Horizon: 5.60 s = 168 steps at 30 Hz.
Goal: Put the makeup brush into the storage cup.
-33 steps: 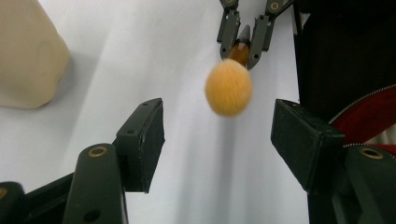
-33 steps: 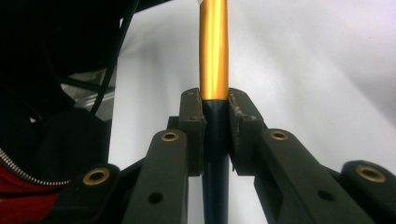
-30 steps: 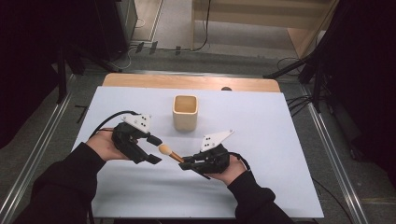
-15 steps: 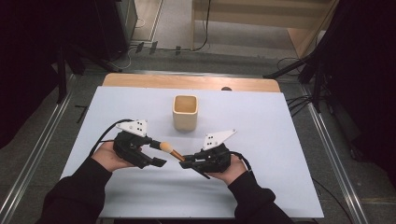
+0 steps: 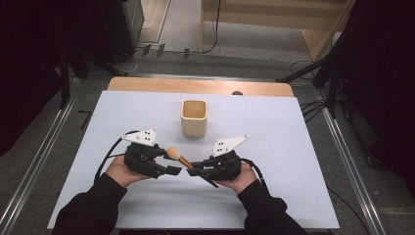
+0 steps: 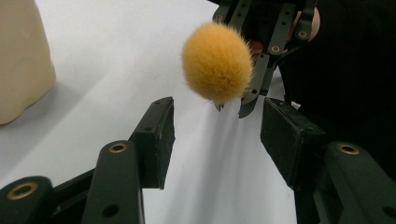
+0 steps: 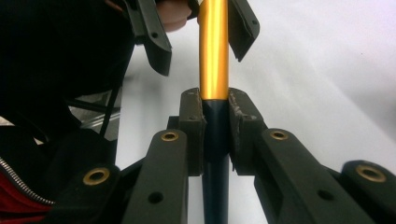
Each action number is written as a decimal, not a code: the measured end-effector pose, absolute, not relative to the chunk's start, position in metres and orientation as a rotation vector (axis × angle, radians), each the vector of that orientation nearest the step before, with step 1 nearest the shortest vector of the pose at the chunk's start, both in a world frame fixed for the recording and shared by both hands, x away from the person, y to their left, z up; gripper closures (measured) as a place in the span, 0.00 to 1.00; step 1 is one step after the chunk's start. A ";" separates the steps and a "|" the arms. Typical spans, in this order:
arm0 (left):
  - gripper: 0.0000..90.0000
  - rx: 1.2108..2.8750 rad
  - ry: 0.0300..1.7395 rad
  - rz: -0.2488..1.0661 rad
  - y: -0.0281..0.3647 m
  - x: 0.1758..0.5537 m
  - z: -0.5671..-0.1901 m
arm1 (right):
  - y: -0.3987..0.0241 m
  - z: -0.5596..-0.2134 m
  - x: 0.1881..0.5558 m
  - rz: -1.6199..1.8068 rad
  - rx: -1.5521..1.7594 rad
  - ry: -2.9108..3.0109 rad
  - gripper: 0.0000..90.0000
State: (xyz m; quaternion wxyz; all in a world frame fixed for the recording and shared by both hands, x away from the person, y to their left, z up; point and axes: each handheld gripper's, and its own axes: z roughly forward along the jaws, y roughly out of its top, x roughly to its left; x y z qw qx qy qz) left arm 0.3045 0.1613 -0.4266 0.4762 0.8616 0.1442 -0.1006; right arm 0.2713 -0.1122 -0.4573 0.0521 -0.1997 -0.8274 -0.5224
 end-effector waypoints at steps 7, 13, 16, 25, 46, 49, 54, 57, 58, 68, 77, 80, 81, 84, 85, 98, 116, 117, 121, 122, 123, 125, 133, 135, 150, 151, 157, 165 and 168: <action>0.53 2.017 0.406 -0.240 0.165 0.302 -0.430 | -0.113 -0.458 0.272 -1.593 -0.609 -2.506 0.88; 0.54 1.985 0.414 -0.242 0.163 0.298 -0.432 | -0.113 -0.458 0.273 -1.622 -0.611 -2.485 0.88; 0.57 1.956 0.427 -0.247 0.162 0.296 -0.433 | -0.112 -0.459 0.272 -1.621 -0.614 -2.481 0.88; 0.67 1.906 0.463 -0.242 0.160 0.293 -0.435 | -0.112 -0.459 0.273 -1.631 -0.610 -2.467 0.88; 0.81 1.827 0.514 -0.300 0.161 0.294 -0.438 | -0.112 -0.459 0.274 -1.649 -0.623 -2.444 0.88; 0.83 1.819 0.521 -0.300 0.161 0.294 -0.439 | -0.111 -0.459 0.274 -1.651 -0.628 -2.435 0.88; 0.84 1.806 0.528 -0.306 0.160 0.293 -0.440 | -0.111 -0.459 0.274 -1.659 -0.630 -2.435 0.88; 0.85 1.797 0.531 -0.317 0.161 0.294 -0.440 | -0.111 -0.459 0.274 -1.659 -0.629 -2.434 0.88; 0.86 1.796 0.529 -0.320 0.160 0.294 -0.440 | -0.111 -0.459 0.274 -1.658 -0.634 -2.435 0.88; 0.89 1.794 0.533 -0.382 0.162 0.297 -0.441 | -0.109 -0.459 0.273 -1.658 -0.612 -2.453 0.87; 0.89 1.790 0.563 -0.425 0.165 0.300 -0.440 | -0.108 -0.458 0.273 -1.645 -0.604 -2.453 0.78; 0.89 1.781 0.569 -0.430 0.168 0.302 -0.436 | -0.109 -0.458 0.274 -1.638 -0.604 -2.447 0.69; 0.89 1.779 0.566 -0.432 0.169 0.303 -0.434 | -0.109 -0.457 0.274 -1.644 -0.609 -2.452 0.63; 0.89 1.814 0.550 -0.415 0.171 0.304 -0.428 | -0.108 -0.457 0.273 -1.646 -0.616 -2.464 0.48; 0.89 1.827 0.547 -0.407 0.171 0.304 -0.425 | -0.107 -0.457 0.273 -1.648 -0.618 -2.477 0.41; 0.89 2.063 0.455 -0.308 0.163 0.307 -0.396 | -0.097 -0.457 0.269 -1.663 -0.605 -2.496 0.23; 0.89 2.352 0.237 -0.216 0.137 0.307 -0.370 | -0.088 -0.459 0.271 -1.699 -0.599 -2.499 0.53; 0.89 2.359 0.233 -0.214 0.136 0.308 -0.369 | -0.088 -0.459 0.272 -1.698 -0.600 -2.499 0.56; 0.89 2.379 0.218 -0.211 0.132 0.309 -0.369 | -0.087 -0.460 0.273 -1.701 -0.595 -2.491 0.67; 0.89 2.383 0.217 -0.216 0.132 0.309 -0.370 | -0.087 -0.460 0.272 -1.706 -0.591 -2.494 0.69; 0.89 2.391 0.214 -0.207 0.131 0.309 -0.370 | -0.086 -0.461 0.272 -1.713 -0.584 -2.494 0.71; 0.89 2.398 0.203 -0.209 0.129 0.309 -0.371 | -0.086 -0.461 0.272 -1.714 -0.587 -2.486 0.73; 0.89 2.401 0.206 -0.206 0.128 0.310 -0.371 | -0.085 -0.461 0.271 -1.724 -0.580 -2.494 0.85; 0.89 2.397 0.204 -0.211 0.128 0.310 -0.372 | -0.084 -0.461 0.270 -1.729 -0.573 -2.499 0.86; 0.77 2.325 0.196 -0.203 0.134 0.309 -0.373 | -0.086 -0.458 0.270 -1.737 -0.572 -2.526 0.87; 0.74 2.311 0.213 -0.206 0.135 0.310 -0.373 | -0.087 -0.458 0.270 -1.734 -0.577 -2.530 0.87; 0.57 2.225 0.281 -0.206 0.148 0.310 -0.384 | -0.092 -0.457 0.271 -1.739 -0.598 -2.531 0.87; 0.44 2.164 0.324 -0.186 0.164 0.307 -0.400 | -0.097 -0.457 0.273 -1.738 -0.629 -2.534 0.87; 0.40 2.151 0.337 -0.163 0.169 0.305 -0.407 | -0.100 -0.456 0.273 -1.745 -0.636 -2.539 0.87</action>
